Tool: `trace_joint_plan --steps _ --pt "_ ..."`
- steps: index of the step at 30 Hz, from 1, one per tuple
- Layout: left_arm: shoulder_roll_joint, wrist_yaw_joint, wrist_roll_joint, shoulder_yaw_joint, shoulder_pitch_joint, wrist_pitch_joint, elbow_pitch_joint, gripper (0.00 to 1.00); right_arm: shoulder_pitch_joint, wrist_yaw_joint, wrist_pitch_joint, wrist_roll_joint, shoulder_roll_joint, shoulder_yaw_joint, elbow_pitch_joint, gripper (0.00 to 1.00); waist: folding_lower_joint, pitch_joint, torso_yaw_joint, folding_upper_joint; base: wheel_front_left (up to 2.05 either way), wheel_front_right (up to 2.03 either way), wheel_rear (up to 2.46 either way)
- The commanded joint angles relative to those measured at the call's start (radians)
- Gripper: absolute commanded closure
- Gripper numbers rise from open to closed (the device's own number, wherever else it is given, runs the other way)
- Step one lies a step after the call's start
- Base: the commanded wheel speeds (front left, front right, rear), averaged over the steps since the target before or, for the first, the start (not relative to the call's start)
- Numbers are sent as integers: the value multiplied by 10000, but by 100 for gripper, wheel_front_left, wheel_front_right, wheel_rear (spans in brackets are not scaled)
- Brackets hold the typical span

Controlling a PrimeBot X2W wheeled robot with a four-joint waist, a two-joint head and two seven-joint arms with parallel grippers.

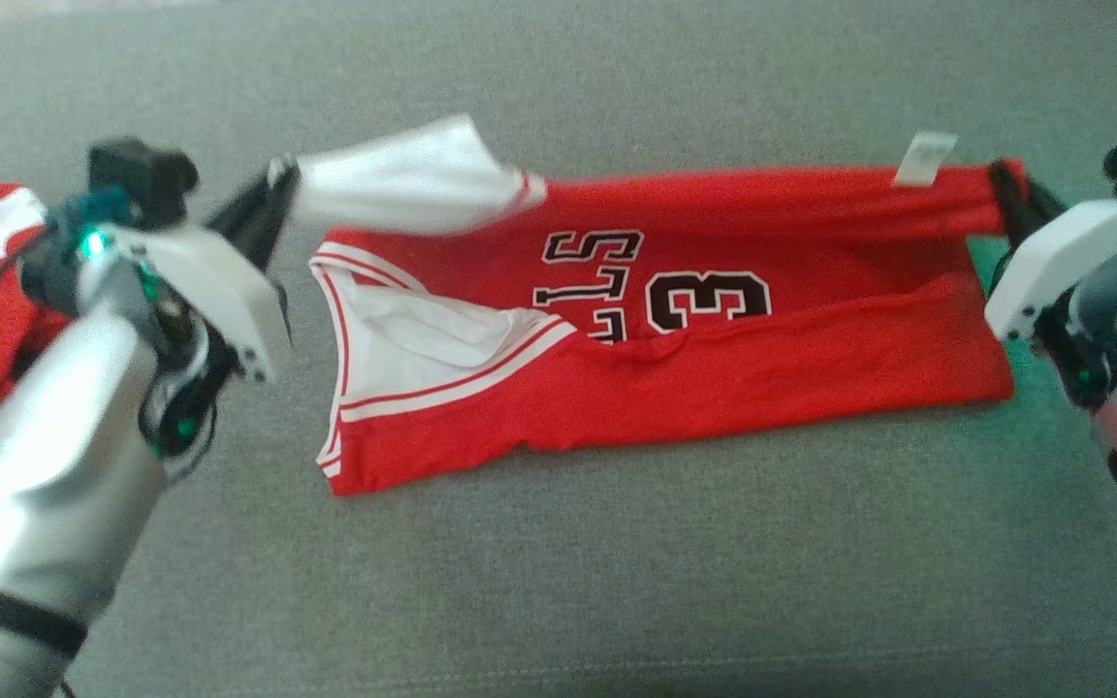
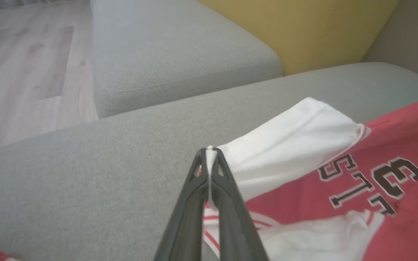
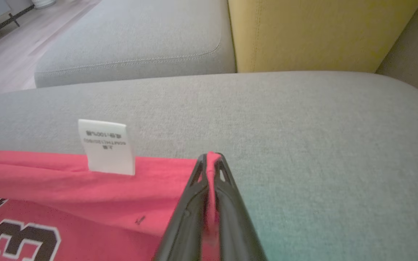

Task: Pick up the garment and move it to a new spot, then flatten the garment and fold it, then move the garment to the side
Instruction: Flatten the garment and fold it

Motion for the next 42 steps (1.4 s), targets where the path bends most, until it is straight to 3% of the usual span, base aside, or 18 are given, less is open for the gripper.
trace_joint_plan --steps 1,13,21,22,23,24,25,26,32,38,42 --pt "561 26 -106 376 -119 84 -377 100 232 33 132 142 -256 149 -303 100 0 -252 42 -1 0 0 0" --pt "1825 618 -844 -122 2366 2135 -3739 100 1290 33 2099 885 -1366 1143 -1436 100 0 -801 -21 -1 0 0 0" --pt "1890 769 -1469 -338 3114 2912 -4338 100 1626 33 2645 741 -1817 1703 -1969 100 0 -800 -146 -1 0 0 0" --pt "1899 802 -1400 -398 3135 2932 -4309 100 1649 33 2618 753 -1816 1671 -1963 0 0 -808 -171 -1 0 0 0" --pt "1923 844 -1255 -470 3136 2906 -4268 58 1683 33 2638 793 -1786 1647 -1972 0 0 -823 -198 -1 0 0 0" --pt "1932 911 -1124 -506 3136 2832 -4210 27 1713 33 2688 828 -1761 1637 -1989 0 0 -840 -228 -1 0 0 0" --pt "1918 970 -1041 -519 3146 2742 -4146 7 1725 33 2718 826 -1757 1635 -2011 0 0 -859 -255 -1 0 0 0" --pt "1880 1030 -1027 -485 3173 2620 -4084 0 1729 33 2740 805 -1762 1633 -2029 0 0 -890 -283 -1 0 0 0" --pt "1629 1529 -1204 103 3309 1631 -3775 0 1657 33 2182 879 -1621 958 -2104 0 0 -1143 -385 -1 0 0 0" --pt "846 2428 -1814 1605 3529 -616 -3565 0 1845 33 470 856 -1006 -139 -2387 0 0 -1487 -397 -1 0 0 0" --pt "265 2533 -2153 2512 3797 -1781 -3622 0 2130 33 -846 479 -453 -835 -2549 0 0 -1655 -394 -1 0 0 0"
